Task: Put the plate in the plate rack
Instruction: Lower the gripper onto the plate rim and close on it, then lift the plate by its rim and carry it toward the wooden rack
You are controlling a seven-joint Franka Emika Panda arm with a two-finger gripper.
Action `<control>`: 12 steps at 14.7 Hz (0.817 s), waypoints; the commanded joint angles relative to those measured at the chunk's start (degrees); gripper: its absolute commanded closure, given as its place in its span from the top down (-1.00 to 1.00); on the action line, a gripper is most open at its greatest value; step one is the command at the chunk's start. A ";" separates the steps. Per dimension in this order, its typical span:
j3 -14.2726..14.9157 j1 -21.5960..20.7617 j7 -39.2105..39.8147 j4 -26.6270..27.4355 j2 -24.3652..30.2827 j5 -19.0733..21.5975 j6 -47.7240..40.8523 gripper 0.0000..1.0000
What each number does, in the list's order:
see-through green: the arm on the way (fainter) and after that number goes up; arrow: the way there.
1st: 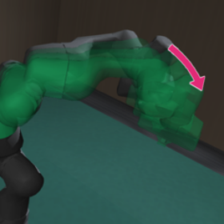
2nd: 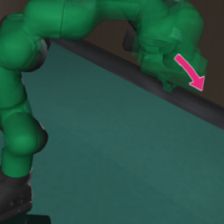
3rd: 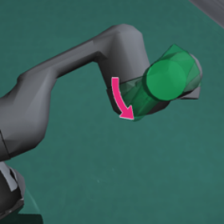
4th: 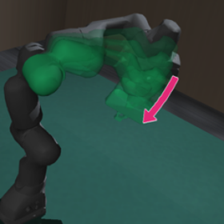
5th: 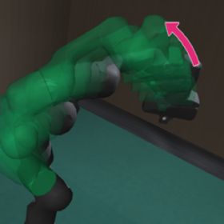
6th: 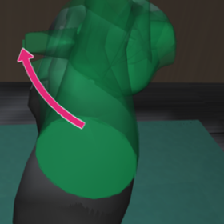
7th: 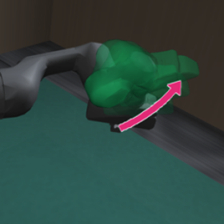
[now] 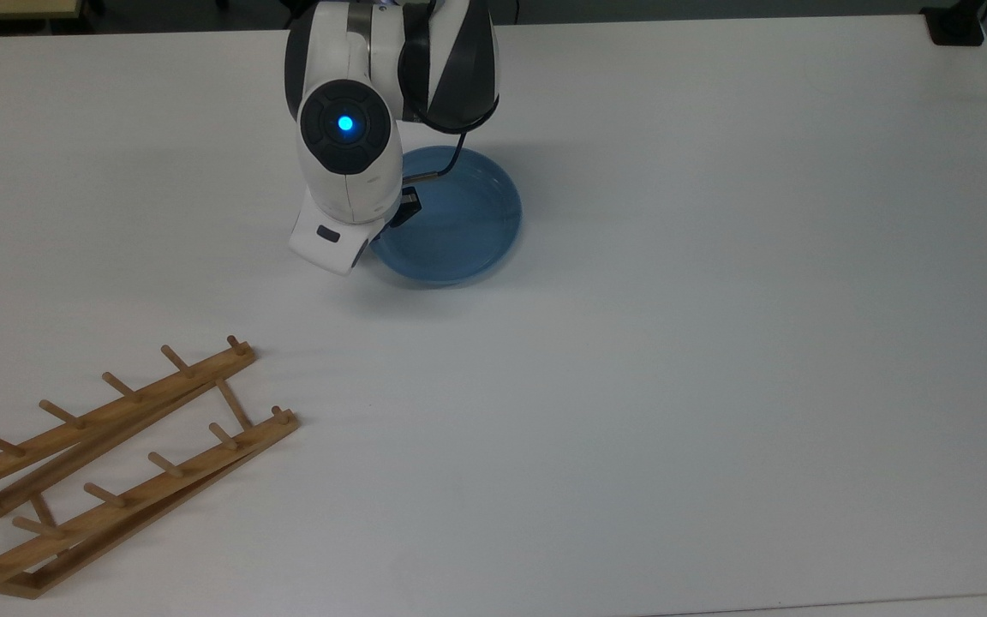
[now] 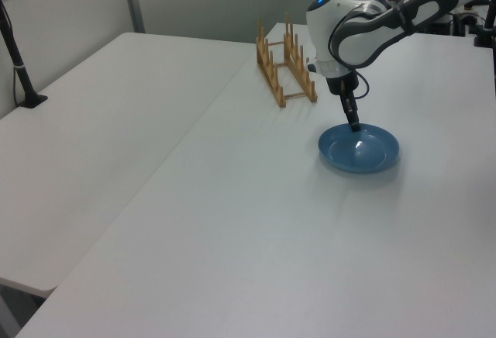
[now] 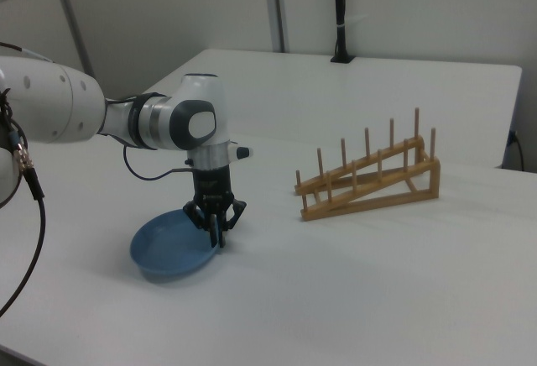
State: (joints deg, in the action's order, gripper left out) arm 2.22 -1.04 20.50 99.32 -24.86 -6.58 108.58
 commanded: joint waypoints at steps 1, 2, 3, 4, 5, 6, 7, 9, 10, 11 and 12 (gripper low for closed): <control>0.32 -0.46 -1.25 0.26 0.51 -0.01 0.93 -1.00; 0.32 -0.37 -1.25 0.26 0.69 -0.01 0.84 -1.00; 0.32 -0.37 -1.25 -0.52 0.95 0.07 0.67 -1.00; 0.32 -0.11 -1.34 -1.75 1.91 0.16 0.40 -1.00; 0.32 0.33 -1.52 -3.85 3.31 0.34 -0.21 -1.00; 0.41 0.85 -2.21 -5.09 4.11 0.77 -0.56 -1.00; 0.59 1.47 -3.00 -6.58 4.64 1.56 -0.65 -1.00; 0.68 3.48 -4.58 -9.13 6.30 2.71 -0.05 -1.00; 0.68 4.54 -5.03 -10.88 6.49 2.97 0.05 -1.00; 0.68 5.60 -5.12 -12.73 6.49 3.58 0.05 -1.00; 0.68 6.39 -5.12 -14.14 6.57 5.07 0.14 -1.00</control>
State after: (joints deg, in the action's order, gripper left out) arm 2.60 3.08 16.55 88.84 -19.27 -4.67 108.58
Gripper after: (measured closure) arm 0.952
